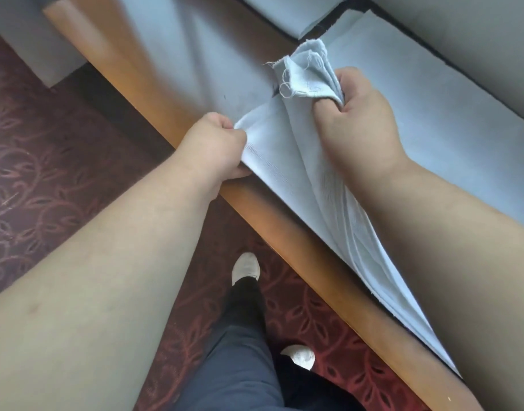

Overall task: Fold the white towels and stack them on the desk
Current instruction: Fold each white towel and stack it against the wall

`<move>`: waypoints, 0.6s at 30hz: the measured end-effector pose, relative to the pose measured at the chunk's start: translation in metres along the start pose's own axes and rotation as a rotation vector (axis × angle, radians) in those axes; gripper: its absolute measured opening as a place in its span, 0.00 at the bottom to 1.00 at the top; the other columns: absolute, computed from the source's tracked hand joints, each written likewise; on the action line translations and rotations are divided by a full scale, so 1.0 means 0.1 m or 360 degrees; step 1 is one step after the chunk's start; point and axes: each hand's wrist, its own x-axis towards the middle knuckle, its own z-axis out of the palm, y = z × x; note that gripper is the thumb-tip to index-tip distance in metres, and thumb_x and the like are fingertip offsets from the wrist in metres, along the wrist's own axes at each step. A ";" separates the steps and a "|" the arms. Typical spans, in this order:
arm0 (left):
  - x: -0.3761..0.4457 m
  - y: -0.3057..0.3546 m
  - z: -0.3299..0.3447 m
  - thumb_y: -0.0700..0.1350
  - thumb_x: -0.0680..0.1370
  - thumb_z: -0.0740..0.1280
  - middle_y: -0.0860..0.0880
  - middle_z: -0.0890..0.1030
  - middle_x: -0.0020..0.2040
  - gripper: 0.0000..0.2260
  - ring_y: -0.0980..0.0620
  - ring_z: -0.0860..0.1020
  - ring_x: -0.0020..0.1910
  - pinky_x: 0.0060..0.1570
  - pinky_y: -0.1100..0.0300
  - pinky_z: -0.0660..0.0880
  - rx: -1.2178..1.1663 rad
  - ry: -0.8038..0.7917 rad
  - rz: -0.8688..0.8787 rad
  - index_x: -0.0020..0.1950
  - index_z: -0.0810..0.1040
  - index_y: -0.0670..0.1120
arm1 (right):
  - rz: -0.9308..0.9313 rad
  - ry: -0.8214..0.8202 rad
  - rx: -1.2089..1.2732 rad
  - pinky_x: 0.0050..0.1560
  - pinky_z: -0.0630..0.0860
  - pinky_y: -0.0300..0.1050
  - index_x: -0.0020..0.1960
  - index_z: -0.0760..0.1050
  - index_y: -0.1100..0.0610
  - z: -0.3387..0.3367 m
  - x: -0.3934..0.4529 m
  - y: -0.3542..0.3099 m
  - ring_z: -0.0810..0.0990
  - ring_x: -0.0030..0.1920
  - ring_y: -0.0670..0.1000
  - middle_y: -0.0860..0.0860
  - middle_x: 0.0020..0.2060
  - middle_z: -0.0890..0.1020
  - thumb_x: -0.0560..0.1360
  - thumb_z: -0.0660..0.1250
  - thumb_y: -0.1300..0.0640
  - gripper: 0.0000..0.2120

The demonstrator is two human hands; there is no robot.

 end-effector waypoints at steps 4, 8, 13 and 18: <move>0.03 -0.07 0.08 0.39 0.77 0.54 0.49 0.75 0.51 0.14 0.48 0.81 0.46 0.37 0.54 0.82 -0.0030 0.0125 -0.0079 0.58 0.70 0.53 | 0.0049 -0.0029 -0.0019 0.35 0.71 0.40 0.50 0.72 0.46 0.01 -0.01 0.01 0.75 0.36 0.42 0.42 0.35 0.76 0.76 0.58 0.51 0.06; 0.09 -0.12 -0.03 0.41 0.74 0.60 0.53 0.77 0.44 0.15 0.50 0.81 0.32 0.31 0.57 0.79 0.0531 0.0237 0.0341 0.58 0.70 0.56 | -0.0276 -0.0140 -0.0341 0.34 0.62 0.45 0.40 0.66 0.48 0.14 -0.08 -0.09 0.71 0.35 0.49 0.45 0.33 0.72 0.73 0.59 0.51 0.04; 0.15 -0.11 -0.16 0.45 0.72 0.67 0.50 0.83 0.46 0.12 0.54 0.84 0.38 0.32 0.59 0.81 0.0374 0.0081 0.0198 0.54 0.76 0.54 | -0.0406 -0.0442 -0.0679 0.34 0.63 0.47 0.44 0.69 0.51 0.59 -0.26 -0.13 0.73 0.38 0.55 0.46 0.34 0.72 0.79 0.57 0.44 0.12; 0.20 -0.08 -0.25 0.46 0.74 0.69 0.47 0.85 0.46 0.12 0.53 0.85 0.39 0.39 0.56 0.82 0.0194 -0.0001 0.0031 0.57 0.76 0.50 | -0.0342 -0.0541 -0.0652 0.37 0.67 0.45 0.49 0.75 0.47 0.71 -0.27 -0.03 0.78 0.43 0.53 0.45 0.40 0.79 0.78 0.58 0.46 0.09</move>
